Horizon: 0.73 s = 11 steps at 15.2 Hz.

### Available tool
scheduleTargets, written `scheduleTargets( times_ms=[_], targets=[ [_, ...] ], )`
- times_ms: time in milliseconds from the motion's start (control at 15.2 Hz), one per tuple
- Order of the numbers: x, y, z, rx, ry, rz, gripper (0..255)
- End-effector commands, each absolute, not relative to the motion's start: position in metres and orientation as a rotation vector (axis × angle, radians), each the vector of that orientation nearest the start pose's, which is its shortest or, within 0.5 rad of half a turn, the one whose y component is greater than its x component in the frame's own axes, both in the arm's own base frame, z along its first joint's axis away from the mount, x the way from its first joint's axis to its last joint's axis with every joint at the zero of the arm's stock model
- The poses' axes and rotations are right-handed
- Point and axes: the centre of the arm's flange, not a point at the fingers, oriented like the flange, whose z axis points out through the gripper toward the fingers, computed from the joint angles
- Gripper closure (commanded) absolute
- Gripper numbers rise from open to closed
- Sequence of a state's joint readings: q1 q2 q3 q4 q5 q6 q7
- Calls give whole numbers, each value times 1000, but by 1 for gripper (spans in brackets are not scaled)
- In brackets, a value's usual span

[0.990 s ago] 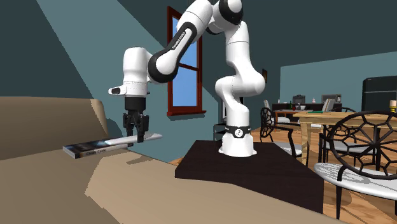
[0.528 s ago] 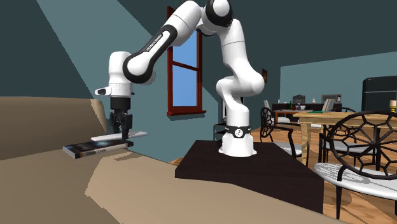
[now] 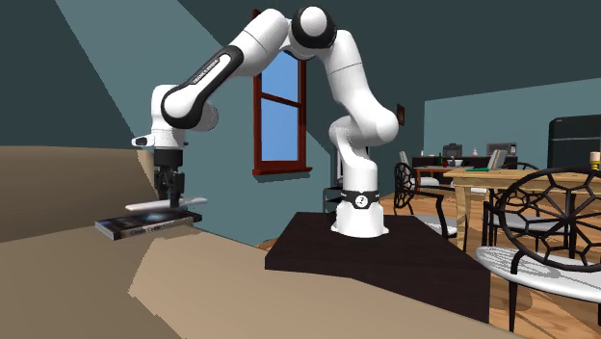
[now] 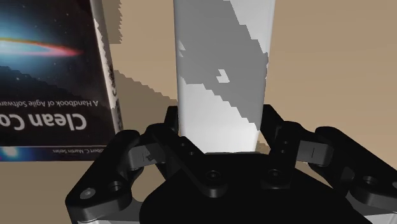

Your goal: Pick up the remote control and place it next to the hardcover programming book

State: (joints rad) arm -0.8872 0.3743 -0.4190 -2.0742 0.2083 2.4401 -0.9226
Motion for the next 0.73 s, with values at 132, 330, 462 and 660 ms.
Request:
scheduleTargets(
  times_ms=[132, 330, 462, 660],
  targets=[
    [160, -571, 244, -3073, 805, -6, 255],
    [160, -571, 228, -3073, 805, -6, 255],
    [160, -571, 217, -3073, 805, -6, 255],
    [160, -571, 202, -3073, 805, -6, 255]
  ],
)
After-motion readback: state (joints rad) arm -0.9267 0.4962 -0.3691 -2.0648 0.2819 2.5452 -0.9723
